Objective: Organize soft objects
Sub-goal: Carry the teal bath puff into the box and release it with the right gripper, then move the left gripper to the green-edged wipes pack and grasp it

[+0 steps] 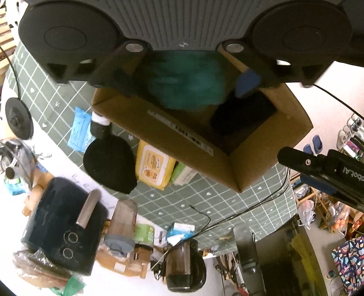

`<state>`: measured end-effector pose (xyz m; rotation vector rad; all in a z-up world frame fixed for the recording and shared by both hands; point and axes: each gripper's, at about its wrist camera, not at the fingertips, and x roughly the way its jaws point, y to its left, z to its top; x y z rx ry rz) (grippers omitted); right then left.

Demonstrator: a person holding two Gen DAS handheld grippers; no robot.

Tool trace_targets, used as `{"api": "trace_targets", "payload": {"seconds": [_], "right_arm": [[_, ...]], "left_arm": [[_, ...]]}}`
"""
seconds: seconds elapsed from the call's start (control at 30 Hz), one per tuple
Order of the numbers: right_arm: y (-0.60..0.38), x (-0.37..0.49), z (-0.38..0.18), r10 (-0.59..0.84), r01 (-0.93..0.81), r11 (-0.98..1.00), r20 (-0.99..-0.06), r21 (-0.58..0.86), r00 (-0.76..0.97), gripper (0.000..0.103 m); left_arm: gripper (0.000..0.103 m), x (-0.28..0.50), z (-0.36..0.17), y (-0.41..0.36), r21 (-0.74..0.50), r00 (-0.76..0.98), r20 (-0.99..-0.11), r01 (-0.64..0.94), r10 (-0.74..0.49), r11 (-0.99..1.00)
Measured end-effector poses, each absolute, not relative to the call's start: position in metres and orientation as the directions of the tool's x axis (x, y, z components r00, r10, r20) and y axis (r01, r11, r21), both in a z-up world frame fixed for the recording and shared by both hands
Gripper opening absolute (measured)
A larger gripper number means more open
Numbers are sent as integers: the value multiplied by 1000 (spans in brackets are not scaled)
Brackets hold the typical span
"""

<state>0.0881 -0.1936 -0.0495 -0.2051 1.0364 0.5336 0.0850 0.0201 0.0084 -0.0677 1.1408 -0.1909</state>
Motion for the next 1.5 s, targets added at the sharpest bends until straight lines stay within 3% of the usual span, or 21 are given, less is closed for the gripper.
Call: {"api": "trace_targets", "payload": {"seconds": [1.5], "right_arm": [[-241,115,-45,70,-168,986,-926,7,371,103]], "left_arm": [[77,126,12,27,-142,449,-872,148,-194,979]]}}
